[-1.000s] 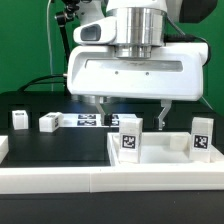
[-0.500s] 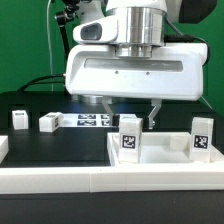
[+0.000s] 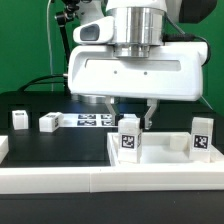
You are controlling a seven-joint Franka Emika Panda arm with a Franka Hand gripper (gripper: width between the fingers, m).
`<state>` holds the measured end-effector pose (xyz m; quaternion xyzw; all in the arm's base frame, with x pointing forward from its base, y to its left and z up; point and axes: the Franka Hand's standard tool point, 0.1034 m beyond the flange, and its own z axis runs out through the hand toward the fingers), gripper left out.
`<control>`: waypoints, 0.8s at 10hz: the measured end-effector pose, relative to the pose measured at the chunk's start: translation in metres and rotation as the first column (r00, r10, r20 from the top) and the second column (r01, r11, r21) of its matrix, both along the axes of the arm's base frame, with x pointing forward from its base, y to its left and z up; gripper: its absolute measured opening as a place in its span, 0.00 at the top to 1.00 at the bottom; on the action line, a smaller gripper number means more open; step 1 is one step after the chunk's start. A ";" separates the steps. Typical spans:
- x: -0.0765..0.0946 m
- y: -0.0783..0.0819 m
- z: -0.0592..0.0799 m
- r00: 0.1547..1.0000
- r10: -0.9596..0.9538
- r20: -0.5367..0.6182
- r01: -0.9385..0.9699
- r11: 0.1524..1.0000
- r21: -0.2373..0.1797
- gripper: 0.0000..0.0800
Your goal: Assemble square table
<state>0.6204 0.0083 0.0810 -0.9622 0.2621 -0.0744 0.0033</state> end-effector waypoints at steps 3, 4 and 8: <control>-0.001 -0.001 0.000 0.957 -0.290 0.005 0.290 0.956 0.052 0.64; -0.001 -0.001 -0.001 0.927 -0.374 0.003 0.373 0.925 0.073 0.64; -0.002 0.001 -0.001 0.753 -0.658 -0.018 0.654 0.745 0.133 0.64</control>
Offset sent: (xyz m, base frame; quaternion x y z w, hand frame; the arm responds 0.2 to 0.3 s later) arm -0.0122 -0.0031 -0.0055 0.0066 -0.0145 0.2775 0.9606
